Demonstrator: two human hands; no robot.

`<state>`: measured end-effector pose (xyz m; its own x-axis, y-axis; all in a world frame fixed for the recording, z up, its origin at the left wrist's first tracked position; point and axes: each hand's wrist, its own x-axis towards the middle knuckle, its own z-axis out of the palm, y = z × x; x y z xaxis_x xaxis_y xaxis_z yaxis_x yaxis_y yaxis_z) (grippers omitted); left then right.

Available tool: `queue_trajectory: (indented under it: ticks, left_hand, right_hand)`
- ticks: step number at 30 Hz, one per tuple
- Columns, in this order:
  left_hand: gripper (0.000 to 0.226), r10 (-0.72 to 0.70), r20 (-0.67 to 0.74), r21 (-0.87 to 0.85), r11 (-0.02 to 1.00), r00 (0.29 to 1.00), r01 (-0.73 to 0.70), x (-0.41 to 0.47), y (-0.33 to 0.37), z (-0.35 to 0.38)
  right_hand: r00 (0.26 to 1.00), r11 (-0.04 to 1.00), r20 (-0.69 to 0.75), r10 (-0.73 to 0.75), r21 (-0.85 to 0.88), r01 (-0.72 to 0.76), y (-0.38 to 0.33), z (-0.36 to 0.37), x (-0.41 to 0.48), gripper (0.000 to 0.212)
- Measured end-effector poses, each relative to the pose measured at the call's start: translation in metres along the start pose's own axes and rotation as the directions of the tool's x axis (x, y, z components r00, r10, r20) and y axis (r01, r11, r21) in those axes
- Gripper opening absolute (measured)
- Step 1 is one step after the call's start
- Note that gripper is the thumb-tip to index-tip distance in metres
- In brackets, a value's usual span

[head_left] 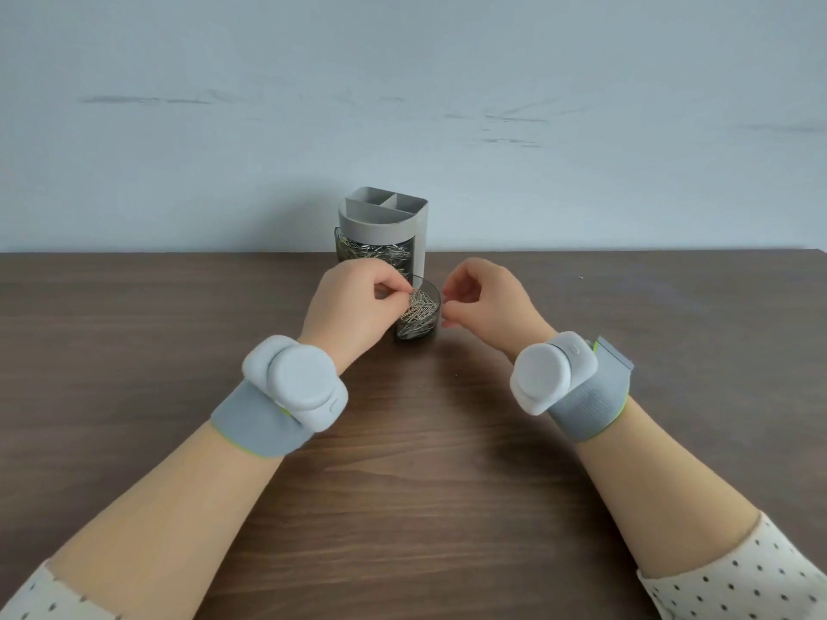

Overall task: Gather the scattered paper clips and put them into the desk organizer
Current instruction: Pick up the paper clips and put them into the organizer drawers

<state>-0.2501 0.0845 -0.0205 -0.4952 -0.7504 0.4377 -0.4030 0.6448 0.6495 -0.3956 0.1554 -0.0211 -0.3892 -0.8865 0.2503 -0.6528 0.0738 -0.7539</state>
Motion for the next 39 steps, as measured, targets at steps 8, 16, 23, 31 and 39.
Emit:
queue_trajectory:
  ticks: [8, 16, 23, 31, 39]
  left_hand:
    - [0.026, -0.503, -0.041, -0.723, 0.611, 0.863, 0.322, 0.041, -0.033, -0.028]
    - [0.066, -0.394, 0.139, -0.819, 0.470, 0.908, 0.329, 0.061, -0.037, 0.010]
    - [0.058, -0.570, 0.025, -0.883, 0.373, 0.821, 0.286, 0.075, -0.041, 0.024]
    - [0.052, -0.700, -0.084, -0.897, 0.363, 0.710, 0.252, 0.099, -0.046, 0.035]
    - [0.052, -0.726, -0.143, -0.878, 0.406, 0.673, 0.252, 0.102, -0.047, 0.037]
  right_hand:
    - [0.972, 0.997, 0.222, -0.074, 0.020, 0.071, -0.010, 0.020, -0.010, 0.018]
    - [0.996, 0.998, 0.081, -0.043, -0.051, 0.047, -0.015, 0.038, 0.008, 0.013]
    - [0.998, 0.993, -0.064, -0.021, -0.116, 0.013, -0.015, 0.050, 0.026, 0.020]
    - [0.998, 0.992, -0.044, -0.036, -0.119, 0.030, -0.007, 0.046, 0.049, 0.018]
    - [0.994, 0.996, -0.082, 0.071, -0.053, -0.075, -0.005, 0.048, 0.062, 0.018]
